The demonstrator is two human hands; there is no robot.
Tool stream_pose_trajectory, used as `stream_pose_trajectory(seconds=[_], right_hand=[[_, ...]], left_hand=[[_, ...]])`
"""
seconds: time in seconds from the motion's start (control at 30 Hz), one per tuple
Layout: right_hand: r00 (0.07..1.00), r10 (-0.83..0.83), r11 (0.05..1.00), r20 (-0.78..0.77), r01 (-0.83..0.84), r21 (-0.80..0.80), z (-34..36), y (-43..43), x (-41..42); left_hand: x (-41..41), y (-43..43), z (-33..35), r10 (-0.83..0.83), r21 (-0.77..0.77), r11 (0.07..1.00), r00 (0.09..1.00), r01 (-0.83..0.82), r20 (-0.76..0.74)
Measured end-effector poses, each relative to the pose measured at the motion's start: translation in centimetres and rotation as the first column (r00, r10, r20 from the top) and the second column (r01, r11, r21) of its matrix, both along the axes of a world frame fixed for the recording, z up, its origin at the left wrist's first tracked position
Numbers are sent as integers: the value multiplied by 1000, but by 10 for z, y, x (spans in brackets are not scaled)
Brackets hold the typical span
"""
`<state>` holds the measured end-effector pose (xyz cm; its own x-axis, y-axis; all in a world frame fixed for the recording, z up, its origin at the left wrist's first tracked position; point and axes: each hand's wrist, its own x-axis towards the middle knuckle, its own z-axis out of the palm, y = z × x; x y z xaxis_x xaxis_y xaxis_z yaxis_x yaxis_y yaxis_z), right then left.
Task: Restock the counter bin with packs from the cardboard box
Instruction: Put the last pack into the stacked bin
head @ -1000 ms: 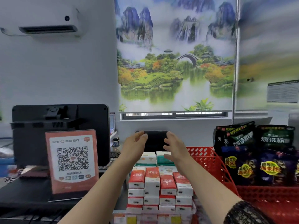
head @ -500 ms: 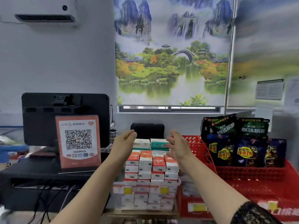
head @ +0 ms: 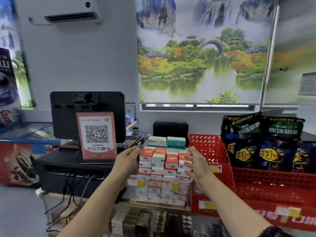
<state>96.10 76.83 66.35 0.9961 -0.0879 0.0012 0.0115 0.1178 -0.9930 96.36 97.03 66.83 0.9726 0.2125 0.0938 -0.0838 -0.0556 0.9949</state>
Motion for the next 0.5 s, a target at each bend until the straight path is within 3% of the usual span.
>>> stream_pose_trajectory(seconds=[0.2, 0.33, 0.5], right_hand=[[993, -111, 990, 45, 114, -86, -10, -15, 27], [979, -199, 945, 35, 201, -259, -20, -28, 56], [986, -165, 879, 33, 163, -448, -27, -30, 86]], left_hand=[[26, 13, -11, -4, 41, 999, 999, 6, -47], [59, 18, -13, -33, 40, 999, 997, 36, -71], [102, 17, -16, -37, 63, 997, 997, 41, -75]])
